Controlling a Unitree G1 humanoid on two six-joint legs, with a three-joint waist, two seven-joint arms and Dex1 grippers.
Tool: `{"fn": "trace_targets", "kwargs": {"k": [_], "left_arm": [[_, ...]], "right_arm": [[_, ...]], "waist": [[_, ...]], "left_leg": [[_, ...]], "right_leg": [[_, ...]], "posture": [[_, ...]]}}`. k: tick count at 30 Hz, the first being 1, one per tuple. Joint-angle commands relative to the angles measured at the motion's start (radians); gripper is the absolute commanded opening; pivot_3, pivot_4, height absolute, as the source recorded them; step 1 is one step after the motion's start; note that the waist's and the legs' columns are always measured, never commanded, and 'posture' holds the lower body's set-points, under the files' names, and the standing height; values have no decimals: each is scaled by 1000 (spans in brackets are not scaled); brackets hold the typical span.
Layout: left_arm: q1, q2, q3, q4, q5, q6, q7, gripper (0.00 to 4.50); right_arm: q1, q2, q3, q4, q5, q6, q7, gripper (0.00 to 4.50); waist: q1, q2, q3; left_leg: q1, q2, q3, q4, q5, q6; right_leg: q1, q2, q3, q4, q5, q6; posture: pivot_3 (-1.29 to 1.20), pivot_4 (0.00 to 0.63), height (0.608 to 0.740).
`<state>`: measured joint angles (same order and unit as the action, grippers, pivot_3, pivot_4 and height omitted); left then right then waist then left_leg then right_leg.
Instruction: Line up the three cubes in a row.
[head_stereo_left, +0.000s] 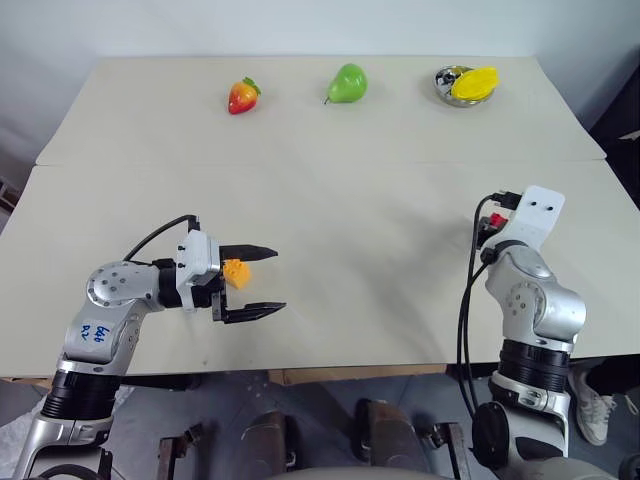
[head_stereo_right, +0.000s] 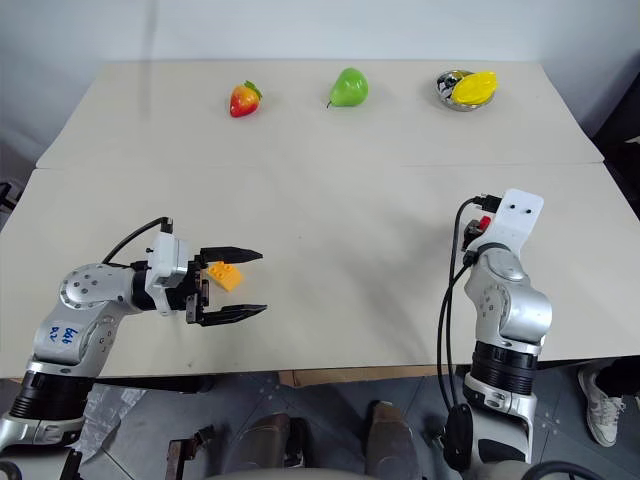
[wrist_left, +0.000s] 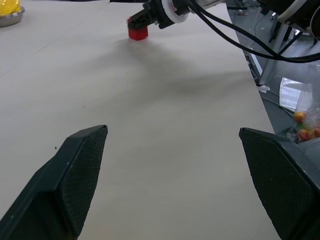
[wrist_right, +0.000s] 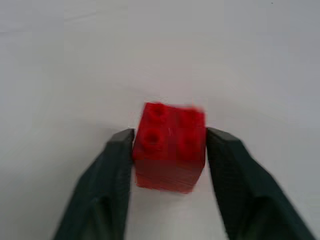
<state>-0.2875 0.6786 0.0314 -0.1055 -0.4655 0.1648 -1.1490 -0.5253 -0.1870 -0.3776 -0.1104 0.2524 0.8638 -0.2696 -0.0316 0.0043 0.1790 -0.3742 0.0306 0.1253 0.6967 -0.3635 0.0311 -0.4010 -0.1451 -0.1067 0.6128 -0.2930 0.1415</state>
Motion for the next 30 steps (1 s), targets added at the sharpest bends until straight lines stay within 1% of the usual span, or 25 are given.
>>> {"fn": "trace_targets", "kwargs": {"k": [1, 3, 4, 6, 8, 9, 10, 11, 12, 14, 15, 16, 18, 21, 23, 26, 30], "left_arm": [[0, 13, 26, -29, -3, -16, 0, 4500], [4, 17, 30, -30, -1, -19, 0, 4500], [8, 20, 37, -32, -4, -20, 2, 4500], [14, 24, 53, -32, -11, -19, 6, 4500], [18, 26, 61, -26, -13, -19, 6, 4500], [22, 26, 63, -25, -11, -20, 4, 4500], [29, 27, 64, -29, -10, -20, 1, 4500], [34, 28, 66, -34, -10, -19, 1, 4500], [36, 27, 69, -36, -12, -17, 3, 4500], [41, 24, 79, -47, -19, -8, 14, 4500], [44, 22, 84, -53, -22, -8, 20, 4500], [55, 21, 87, -63, -24, -9, 23, 4500], [77, 20, 91, -83, -24, -11, 28, 4500], [115, 24, 108, -119, -33, 2, 39, 4500], [133, 29, 124, -134, -39, 12, 50, 4500], [143, 35, 143, -142, -48, 22, 59, 4500], [151, 41, 156, -148, -52, 30, 60, 4500]], "right_arm": [[-14, 7, -2, -46, 14, 21, 13, 1461], [-20, 14, 0, -56, 59, 31, 67, 1461], [-16, -19, 35, -68, 93, 40, 159, 1461], [5, -132, 143, -88, 164, 48, 423, 1461], [28, -273, 246, -89, 207, -1, 707, 1461], [35, -346, 295, -71, 205, -55, 843, 1461], [28, -414, 335, -16, 186, -148, 983, 1461], [10, -467, 373, 51, 162, -236, 1102, 1461], [-20, -506, 416, 127, 123, -323, 1191, 1461], [-95, -538, 480, 281, 79, -511, 1386, 1461], [-134, -540, 506, 358, 53, -594, 1452, 1461], [-178, -526, 521, 454, 29, -711, 1515, 1461], [-254, -506, 548, 631, -29, -874, 1577, 1461], [-331, -472, 539, 837, -13, -1013, 1768, 1461], [-372, -459, 541, 957, -30, -1078, 1854, 1461], [-388, -477, 619, 1054, -56, -1208, 1883, 1461], [-429, -461, 634, 1142, -47, -1248, 1884, 1461]], "waist": [[0, 0, 0], [1, 0, 0], [0, 0, 0], [0, 0, 0], [0, 1, 1], [0, 1, 1], [2, 1, 1], [3, 1, 1], [3, 1, 1], [2, 0, 1], [1, 0, 1], [0, 0, 1], [-6, 0, 1], [-7, 0, 1], [-6, 0, 1], [1, 0, 2], [1, 0, 2]], "left_leg": [[0, 0, 0, 0, 0, 0], [0, 0, 0, 0, 0, 0], [0, 0, 0, 0, 0, 0], [0, 0, 0, 0, 0, 0], [0, 0, 0, -1, 0, 0], [0, 0, 0, -1, 0, 0], [0, 0, 0, -2, 0, 0], [0, -1, 0, -2, 0, 0], [0, -1, 0, -2, 0, 1], [0, -2, 1, -1, -1, 1], [0, -2, 2, -1, -1, 2], [0, -2, 2, -1, -1, 1], [0, -1, 3, -1, -1, 1], [0, -1, 3, -1, -1, 1], [0, 0, 3, 0, -1, 1], [0, 2, 1, 0, -1, 1], [1, 1, -1, 2, -1, 1]], "right_leg": [[0, 0, 0, 0, 0, 0], [0, 0, 0, 0, 0, 0], [0, 0, 0, 0, 0, 0], [0, 0, 0, 0, 0, 0], [0, 0, 0, -1, 0, 0], [-1, 0, 0, -1, 0, 0], [-1, 1, 0, -2, 0, 0], [-1, 1, 0, -3, 0, 0], [0, 1, 0, -3, 0, 0], [0, 0, 0, -5, 1, 1], [0, 0, 0, -5, 1, 2], [0, 0, 0, -5, 1, 2], [0, 1, 0, -5, 1, 2], [0, 1, -1, -5, 1, 2], [1, 1, -1, -5, 1, 2], [1, -1, -2, -4, 1, 2], [5, -2, -4, -4, 1, 2]], "posture": [[0, 150, 740], [0, 150, 740], [0, 150, 740], [0, 150, 740], [0, 150, 740], [0, 150, 740], [0, 150, 740], [0, 150, 740], [0, 150, 740], [0, 150, 740], [0, 150, 740], [0, 150, 740], [0, 150, 740], [0, 150, 740], [0, 150, 740], [0, 150, 740], [0, 150, 740]]}}
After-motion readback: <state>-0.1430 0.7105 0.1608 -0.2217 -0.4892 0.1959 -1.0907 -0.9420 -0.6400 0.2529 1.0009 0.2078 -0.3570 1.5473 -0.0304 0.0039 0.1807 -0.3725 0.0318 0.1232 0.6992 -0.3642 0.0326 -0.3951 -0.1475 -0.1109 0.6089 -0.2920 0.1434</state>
